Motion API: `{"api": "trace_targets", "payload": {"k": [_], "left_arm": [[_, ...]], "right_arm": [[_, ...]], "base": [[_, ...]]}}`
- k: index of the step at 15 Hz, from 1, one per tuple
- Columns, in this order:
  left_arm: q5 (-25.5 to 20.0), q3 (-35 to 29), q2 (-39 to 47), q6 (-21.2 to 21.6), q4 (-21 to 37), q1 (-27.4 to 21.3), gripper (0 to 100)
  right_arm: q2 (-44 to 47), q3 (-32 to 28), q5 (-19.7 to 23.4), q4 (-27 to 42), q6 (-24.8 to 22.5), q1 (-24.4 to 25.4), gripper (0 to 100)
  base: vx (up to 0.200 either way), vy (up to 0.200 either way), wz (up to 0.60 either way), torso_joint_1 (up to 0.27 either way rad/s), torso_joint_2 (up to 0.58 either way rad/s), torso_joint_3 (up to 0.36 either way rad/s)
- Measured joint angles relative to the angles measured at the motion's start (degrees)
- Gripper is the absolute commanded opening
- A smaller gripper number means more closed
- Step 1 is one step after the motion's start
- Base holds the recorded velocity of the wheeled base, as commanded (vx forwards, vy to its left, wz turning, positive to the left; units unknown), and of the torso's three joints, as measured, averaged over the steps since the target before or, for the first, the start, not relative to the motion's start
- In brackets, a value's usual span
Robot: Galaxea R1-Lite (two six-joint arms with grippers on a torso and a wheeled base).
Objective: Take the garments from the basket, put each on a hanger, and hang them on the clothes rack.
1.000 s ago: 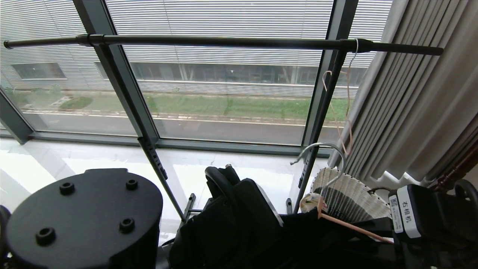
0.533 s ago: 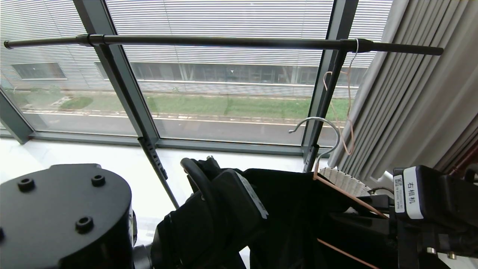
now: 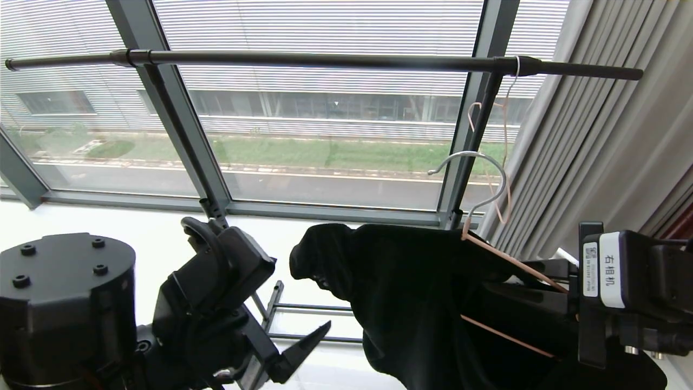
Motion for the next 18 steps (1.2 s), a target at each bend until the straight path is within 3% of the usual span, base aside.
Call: {"api": "trace_targets", "payload": {"k": [3,6,8,12,18], "left_arm": [[-4.6,4.47,-2.89,-0.11,-2.0,10.33,100],[-5.61,9.0,-3.17,-0.24,-11.17,15.41,100],[-6.33,11.28,-2.43,-0.29,-15.1,16.73,100],[-12.42,11.91,-1.82,-0.05,-15.47,17.12,100],[-12.69,11.25,-0.93,-0.07,-15.47,17.31,100]], "right_arm": [[-0.29,-0.11,1.21,-1.61,-1.16,-0.12,0],[-1.26,-0.11,2.28,-1.65,-2.3,-0.02,0],[-1.84,-0.24,2.36,-1.65,-3.02,0.52,0],[-2.61,-0.24,2.36,-1.58,-3.47,3.17,0],[-2.91,-0.11,2.22,-1.54,-4.94,6.58,0]], "base": [[0.0,0.0,0.0,0.0,0.0,0.0],[0.0,0.0,0.0,0.0,0.0,0.0],[0.0,0.0,0.0,0.0,0.0,0.0],[0.0,0.0,0.0,0.0,0.0,0.0],[0.0,0.0,0.0,0.0,0.0,0.0]]}}
